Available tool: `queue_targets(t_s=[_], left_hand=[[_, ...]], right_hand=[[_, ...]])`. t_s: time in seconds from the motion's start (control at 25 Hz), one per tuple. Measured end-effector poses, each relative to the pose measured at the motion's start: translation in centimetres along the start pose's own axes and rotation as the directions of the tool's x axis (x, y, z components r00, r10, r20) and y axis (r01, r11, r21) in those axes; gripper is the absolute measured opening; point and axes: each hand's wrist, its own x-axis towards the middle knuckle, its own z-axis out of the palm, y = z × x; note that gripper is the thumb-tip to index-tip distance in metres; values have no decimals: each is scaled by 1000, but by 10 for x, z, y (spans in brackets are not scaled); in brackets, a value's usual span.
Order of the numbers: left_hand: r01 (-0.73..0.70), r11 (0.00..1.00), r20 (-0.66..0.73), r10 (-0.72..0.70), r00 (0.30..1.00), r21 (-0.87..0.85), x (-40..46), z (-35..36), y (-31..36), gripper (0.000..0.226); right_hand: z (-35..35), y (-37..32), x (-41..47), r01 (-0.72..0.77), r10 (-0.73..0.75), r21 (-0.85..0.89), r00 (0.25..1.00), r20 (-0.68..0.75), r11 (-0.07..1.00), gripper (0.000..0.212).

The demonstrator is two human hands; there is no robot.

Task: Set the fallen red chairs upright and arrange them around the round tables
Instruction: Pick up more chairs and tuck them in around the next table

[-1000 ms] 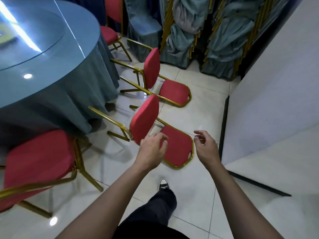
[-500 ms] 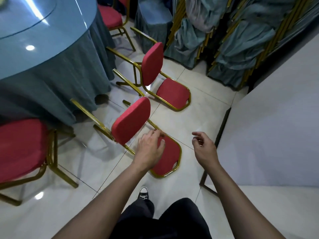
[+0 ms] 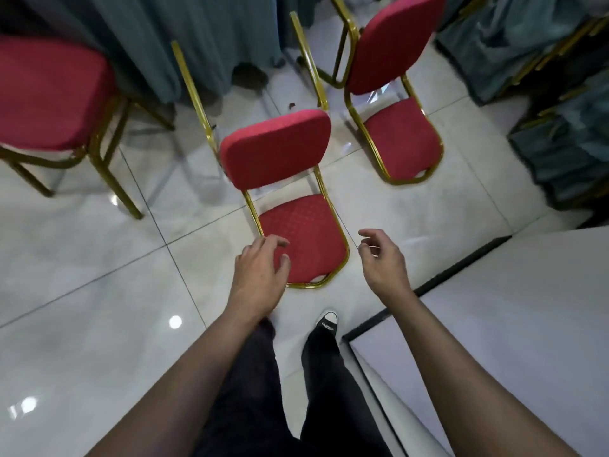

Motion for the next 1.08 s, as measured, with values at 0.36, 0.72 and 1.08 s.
queue_targets(t_s=[0.36,0.72,1.08], left_hand=[[216,973,116,-206,972,-81,55,241,-144,38],[401,916,77,-398,914,-29,176,476,-367,58],[514,782,79,-523,849,-353,230,513,-428,68]], right_hand=[[124,240,146,-111,127,-114,982,140,987,24],[266,484,329,-243,242,-198,970,-29,950,53],[298,527,399,-504,510,202,860,25,840,81]])
